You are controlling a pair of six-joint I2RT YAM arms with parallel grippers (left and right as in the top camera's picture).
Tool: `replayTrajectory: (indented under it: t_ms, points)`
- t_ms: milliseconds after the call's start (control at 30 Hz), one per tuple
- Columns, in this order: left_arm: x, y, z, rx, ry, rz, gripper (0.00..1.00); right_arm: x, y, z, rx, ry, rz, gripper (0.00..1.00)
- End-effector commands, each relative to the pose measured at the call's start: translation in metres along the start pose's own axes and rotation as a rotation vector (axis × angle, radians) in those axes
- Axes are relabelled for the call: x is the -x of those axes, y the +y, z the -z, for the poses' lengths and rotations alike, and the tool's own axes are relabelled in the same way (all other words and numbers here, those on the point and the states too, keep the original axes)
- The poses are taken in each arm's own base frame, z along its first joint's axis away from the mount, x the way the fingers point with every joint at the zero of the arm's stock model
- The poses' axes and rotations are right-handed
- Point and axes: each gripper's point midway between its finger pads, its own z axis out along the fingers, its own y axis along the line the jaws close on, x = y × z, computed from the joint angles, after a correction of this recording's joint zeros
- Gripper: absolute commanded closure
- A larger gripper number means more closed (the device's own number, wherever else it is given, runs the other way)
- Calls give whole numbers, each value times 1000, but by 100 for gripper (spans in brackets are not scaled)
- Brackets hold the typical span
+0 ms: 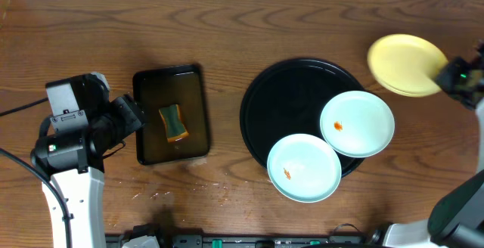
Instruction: Clean dirty plates on tray and stack at the side
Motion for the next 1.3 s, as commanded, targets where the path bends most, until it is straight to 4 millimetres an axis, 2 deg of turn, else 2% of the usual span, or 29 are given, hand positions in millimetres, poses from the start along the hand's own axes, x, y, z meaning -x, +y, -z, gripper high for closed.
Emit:
replayTrajectory:
  t_ms: [0, 67, 200, 300, 433, 467, 533, 600, 700, 800, 833, 867, 967, 1067, 1133, 1200, 1267]
  points:
    - [-1, 1, -1, 1, 7, -3, 46, 3, -47, -18, -87, 32, -164, 99]
    - [-1, 1, -1, 1, 7, -3, 46, -1, -73, -30, -145, 58, -223, 99]
    - [-1, 1, -1, 1, 7, -3, 46, -11, -103, -50, -193, 109, -295, 99]
    - [-1, 1, -1, 0, 6, -3, 46, -18, -110, -60, -211, 141, -287, 99]
    - [-1, -3, -2, -9, 7, -23, 45, -17, -109, -64, -206, 140, -271, 98]
    - [-2, -5, -2, -13, 9, -36, 46, -15, -107, -63, -196, 133, -268, 91]
    - [-5, -10, -3, -24, 15, -73, 46, -9, -91, -61, -103, 128, -174, 63]
    - [-9, -19, -4, -52, 27, -132, 45, -6, -71, -56, 1, 127, -86, 47]
    - [-13, -30, -5, -77, 33, -194, 45, -2, -39, -42, 142, 111, -24, 42]
    - [-17, -43, -6, -105, 35, -239, 45, -6, -12, -25, 225, 115, 26, 42]
    - [-19, -53, -6, -128, 30, -278, 45, -20, 2, -14, 233, 156, 46, 43]
    - [-20, -57, -6, -138, 28, -295, 45, -26, 5, -11, 229, 175, 51, 43]
    - [-22, -69, -6, -166, 19, -333, 45, -66, 12, -2, 162, 315, 61, 44]
    - [-24, -73, -8, -170, 20, -348, 45, -104, 7, 0, 10, 428, 92, 44]
    - [-24, -72, -9, -168, 25, -348, 44, -121, 1, -1, -95, 457, 168, 45]
    - [-25, -72, -12, -164, 34, -346, 44, -134, -3, -4, -185, 465, 217, 45]
    - [-26, -71, -14, -161, 43, -344, 45, -138, -15, -6, -313, 430, 194, 46]
